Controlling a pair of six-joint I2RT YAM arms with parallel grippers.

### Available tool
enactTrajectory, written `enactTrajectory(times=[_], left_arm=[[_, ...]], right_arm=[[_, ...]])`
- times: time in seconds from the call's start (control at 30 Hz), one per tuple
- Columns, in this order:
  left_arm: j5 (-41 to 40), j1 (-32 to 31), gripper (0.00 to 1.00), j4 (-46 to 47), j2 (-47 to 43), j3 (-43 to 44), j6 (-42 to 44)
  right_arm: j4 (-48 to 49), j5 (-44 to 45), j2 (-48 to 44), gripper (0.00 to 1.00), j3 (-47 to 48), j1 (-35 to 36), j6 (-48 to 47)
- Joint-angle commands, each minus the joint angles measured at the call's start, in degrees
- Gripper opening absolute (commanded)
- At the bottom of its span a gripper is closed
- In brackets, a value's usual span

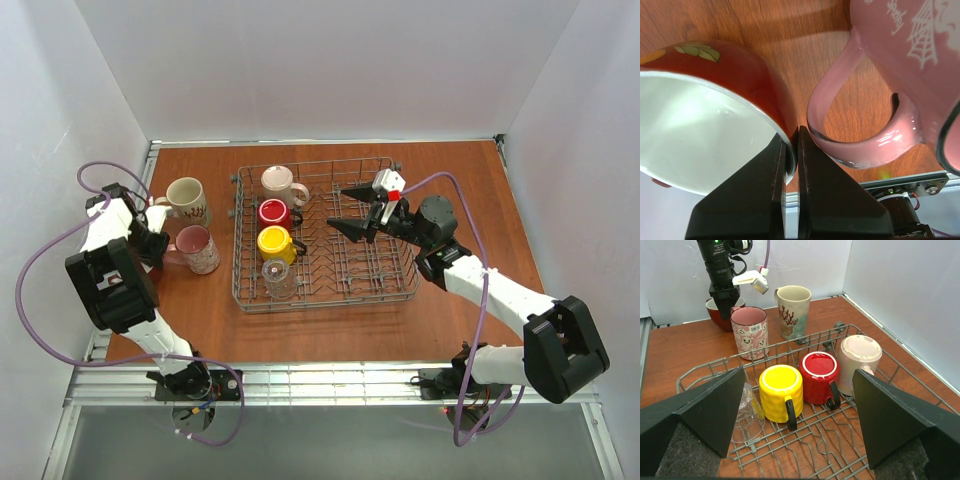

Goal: Unload the cups from the dish rack

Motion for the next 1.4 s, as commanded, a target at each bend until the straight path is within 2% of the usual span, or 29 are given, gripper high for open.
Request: enactTrajectory(times=[0.0,0.1,0.27,0.47,0.67,0.77,0.87,1.03,1.23,1.3,1.37], left_arm=[[0.2,0.0,0.00,3.8,-0.5,-0.2,0.9],[0.4,0.0,0.00,3.7,-0.7,-0.4,0.8],[1.4,0.0,0.22,2.9,-1.9,-0.2,0.9],[3.5,-0.1,0.34,2.6,-3.3,-0.2,1.1],[3.1,-0.1,0.37,0.9,-4.2,3.2,0.9],[3.0,-0.2,0.39,0.5,-5.0,5.3,0.6],[1.8,-0.7,0.41,0.3,-5.3,6.0,0.6],[0.1,-0.8,0.43,0.0,-6.4,7.4,0.8],[-0.5,-0.8,0.44,-1.1,-6.6,12.1,0.1],[-0.2,-0.8,0.44,-1.4,-7.1,14.9,-0.8],[2.5,-0.8,0.43,-2.2,-7.7,17.2,-1.6]], right_arm=[[0.2,1.1,-1.6,0.82,0.7,0.2,-1.3],[0.0,1.4,-1.6,0.82,0.8,0.3,-1.3],[-0.2,1.5,-1.6,0.82,0.9,0.2,-1.3],[-0.5,1.7,-1.7,0.82,0.9,0.3,-1.3],[-3.7,4.2,-1.6,0.84,2.4,0.3,-1.3],[-8.7,8.4,-0.6,0.84,4.6,0.2,-0.9],[-14.7,9.1,1.1,0.81,7.6,0.3,-1.8],[-23.5,5.0,4.3,0.72,11.5,0.4,-8.5],[-27.8,-0.3,9.0,0.66,15.1,1.8,-16.0],[-32.6,0.2,12.4,0.63,18.0,4.1,-20.0],[-36.9,4.5,17.0,0.56,21.3,7.3,-26.2]])
